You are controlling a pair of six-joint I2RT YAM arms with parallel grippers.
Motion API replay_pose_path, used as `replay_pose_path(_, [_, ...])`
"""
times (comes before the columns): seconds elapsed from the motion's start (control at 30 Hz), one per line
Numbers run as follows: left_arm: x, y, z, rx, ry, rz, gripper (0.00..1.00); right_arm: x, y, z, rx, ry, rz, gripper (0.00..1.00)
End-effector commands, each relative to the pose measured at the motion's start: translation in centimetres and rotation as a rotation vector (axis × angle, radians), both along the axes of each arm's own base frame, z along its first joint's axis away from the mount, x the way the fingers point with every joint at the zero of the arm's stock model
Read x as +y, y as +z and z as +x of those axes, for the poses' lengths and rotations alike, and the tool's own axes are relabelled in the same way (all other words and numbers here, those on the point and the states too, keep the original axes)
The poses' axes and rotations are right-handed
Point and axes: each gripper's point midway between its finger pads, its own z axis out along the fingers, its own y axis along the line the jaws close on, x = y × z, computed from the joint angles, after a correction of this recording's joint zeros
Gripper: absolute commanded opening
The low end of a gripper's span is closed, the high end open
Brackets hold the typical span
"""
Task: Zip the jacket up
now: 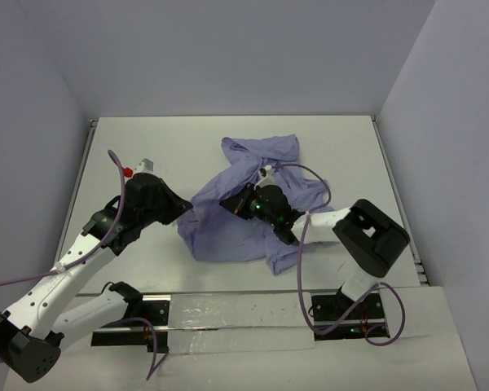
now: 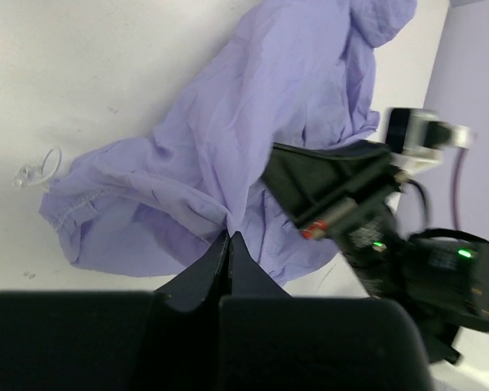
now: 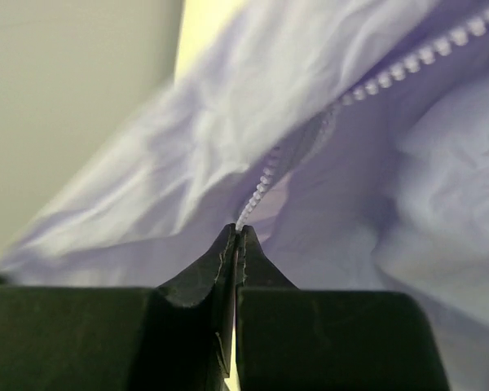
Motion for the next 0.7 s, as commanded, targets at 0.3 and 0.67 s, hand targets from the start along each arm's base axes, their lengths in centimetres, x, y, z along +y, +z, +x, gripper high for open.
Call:
replay_pose_path(0.3, [-0.6,-2.5,0.4,0.029,-0.056,0.055,0.03,-5.3,2.7,-2.1,-0.082,-0.037,-0.165,0.0])
replay_pose_path(0.67, [-3.7,-5.8,-1.1,0.032,-0.265,0.121,0.83,-9.8,1.7,-1.0,-0.031,-0.112,-0.387,0.0])
